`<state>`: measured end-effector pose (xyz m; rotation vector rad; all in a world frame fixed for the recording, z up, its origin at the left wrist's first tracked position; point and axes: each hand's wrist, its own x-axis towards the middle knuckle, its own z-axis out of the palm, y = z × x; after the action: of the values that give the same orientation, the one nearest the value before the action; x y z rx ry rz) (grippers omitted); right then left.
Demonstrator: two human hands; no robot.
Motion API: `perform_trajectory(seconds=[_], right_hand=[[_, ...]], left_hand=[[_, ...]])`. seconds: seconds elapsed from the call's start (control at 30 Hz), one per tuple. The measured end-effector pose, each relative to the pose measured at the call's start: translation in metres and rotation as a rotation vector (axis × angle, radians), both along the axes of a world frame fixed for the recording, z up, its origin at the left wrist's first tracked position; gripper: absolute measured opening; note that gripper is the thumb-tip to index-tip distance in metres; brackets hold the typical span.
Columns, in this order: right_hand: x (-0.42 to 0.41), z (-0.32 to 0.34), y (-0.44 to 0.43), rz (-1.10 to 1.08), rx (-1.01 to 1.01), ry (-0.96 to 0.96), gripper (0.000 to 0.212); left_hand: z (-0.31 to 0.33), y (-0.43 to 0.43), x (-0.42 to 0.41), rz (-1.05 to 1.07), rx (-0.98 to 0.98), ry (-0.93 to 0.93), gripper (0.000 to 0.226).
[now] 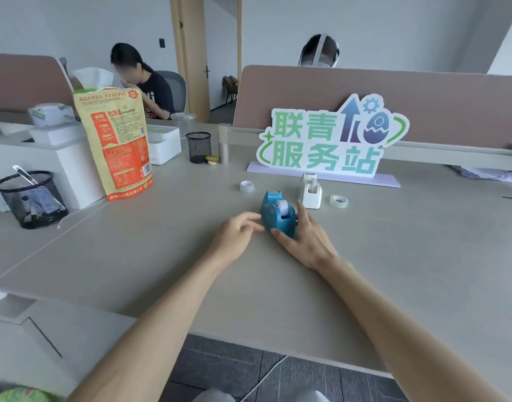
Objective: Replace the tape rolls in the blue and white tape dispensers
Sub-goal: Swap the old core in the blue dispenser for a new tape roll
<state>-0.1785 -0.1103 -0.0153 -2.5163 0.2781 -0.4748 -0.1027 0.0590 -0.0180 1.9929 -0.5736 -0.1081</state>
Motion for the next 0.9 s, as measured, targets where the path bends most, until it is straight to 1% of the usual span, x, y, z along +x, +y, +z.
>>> perform_trajectory(seconds=[0.03,0.1,0.17,0.2,0.23,0.3,0.37,0.47,0.53,0.63,0.77,0.9], right_hand=[[0.005,0.0,0.0,0.004,-0.04,0.006,0.097],[0.015,0.0,-0.003,0.013,-0.066,0.011,0.109],[0.026,0.003,-0.008,0.026,-0.021,0.01,0.113],[0.032,0.004,-0.011,0.046,0.02,0.005,0.111],[0.037,0.004,-0.015,0.074,0.057,0.006,0.107],[0.048,0.006,-0.021,0.118,0.099,0.016,0.093],[0.054,0.008,-0.025,0.147,0.083,0.001,0.081],[0.056,0.005,-0.027,0.219,0.021,-0.077,0.082],[0.054,0.003,-0.027,0.261,-0.009,-0.102,0.08],[0.052,0.003,-0.025,0.27,-0.045,-0.104,0.064],[0.051,0.006,-0.022,0.254,-0.017,-0.095,0.048],[0.055,0.005,-0.02,0.263,-0.097,-0.096,0.036]], left_hand=[[-0.001,-0.001,0.013,0.027,-0.027,-0.004,0.04],[0.0,-0.008,0.039,0.042,-0.063,0.0,0.039],[0.004,-0.019,0.06,-0.018,-0.09,0.053,0.042],[0.007,-0.024,0.068,-0.068,-0.094,0.082,0.045],[0.01,-0.027,0.073,-0.12,-0.081,0.107,0.047],[0.014,-0.03,0.08,-0.203,-0.017,0.129,0.05],[0.011,-0.029,0.084,-0.234,0.0,0.143,0.056],[0.005,-0.026,0.082,-0.218,-0.046,0.131,0.077],[0.001,-0.027,0.083,-0.212,-0.031,0.105,0.087],[0.002,-0.025,0.08,-0.198,-0.027,0.073,0.081],[0.0,-0.02,0.073,-0.18,-0.031,0.077,0.074],[0.001,-0.02,0.071,-0.17,-0.021,0.058,0.07]])
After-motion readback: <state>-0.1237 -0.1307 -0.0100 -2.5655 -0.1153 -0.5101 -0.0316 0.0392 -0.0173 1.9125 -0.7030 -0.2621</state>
